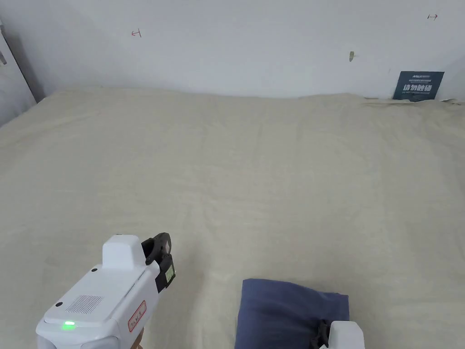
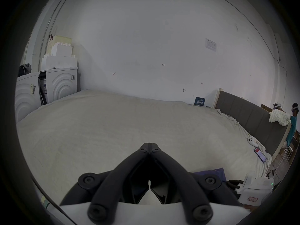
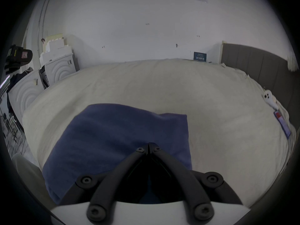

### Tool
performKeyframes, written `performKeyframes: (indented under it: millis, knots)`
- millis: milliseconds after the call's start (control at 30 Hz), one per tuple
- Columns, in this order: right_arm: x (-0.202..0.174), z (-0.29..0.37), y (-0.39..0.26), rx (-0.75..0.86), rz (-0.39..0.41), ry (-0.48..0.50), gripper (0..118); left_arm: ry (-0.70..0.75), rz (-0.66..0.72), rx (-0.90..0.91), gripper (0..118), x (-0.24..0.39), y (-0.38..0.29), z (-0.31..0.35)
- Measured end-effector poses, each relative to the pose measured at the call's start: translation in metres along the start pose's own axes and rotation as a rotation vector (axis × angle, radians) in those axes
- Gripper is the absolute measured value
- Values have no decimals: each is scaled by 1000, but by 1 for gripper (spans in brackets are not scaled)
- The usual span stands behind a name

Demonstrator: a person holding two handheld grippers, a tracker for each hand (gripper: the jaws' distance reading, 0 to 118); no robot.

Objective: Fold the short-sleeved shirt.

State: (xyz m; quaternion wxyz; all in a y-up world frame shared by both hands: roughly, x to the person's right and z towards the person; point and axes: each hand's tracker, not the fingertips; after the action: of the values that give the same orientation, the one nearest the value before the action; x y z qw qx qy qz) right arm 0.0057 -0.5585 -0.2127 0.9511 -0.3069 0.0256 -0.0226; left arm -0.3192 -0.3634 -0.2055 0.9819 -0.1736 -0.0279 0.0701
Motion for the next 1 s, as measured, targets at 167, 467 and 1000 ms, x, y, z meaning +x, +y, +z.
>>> performKeyframes:
  millis: [167, 467, 1000]
  knots:
    - [-4, 0, -7, 28, 55, -14, 0, -32, 10, -59, 0, 4, -10, -8]
    - [-2, 1, -8, 35, 39, -5, 0, -199, 77, -425, 11, 22, -28, -47]
    - [2, 3, -5, 20, 4, 26, 0, -500, 304, -841, 83, 27, -100, -145]
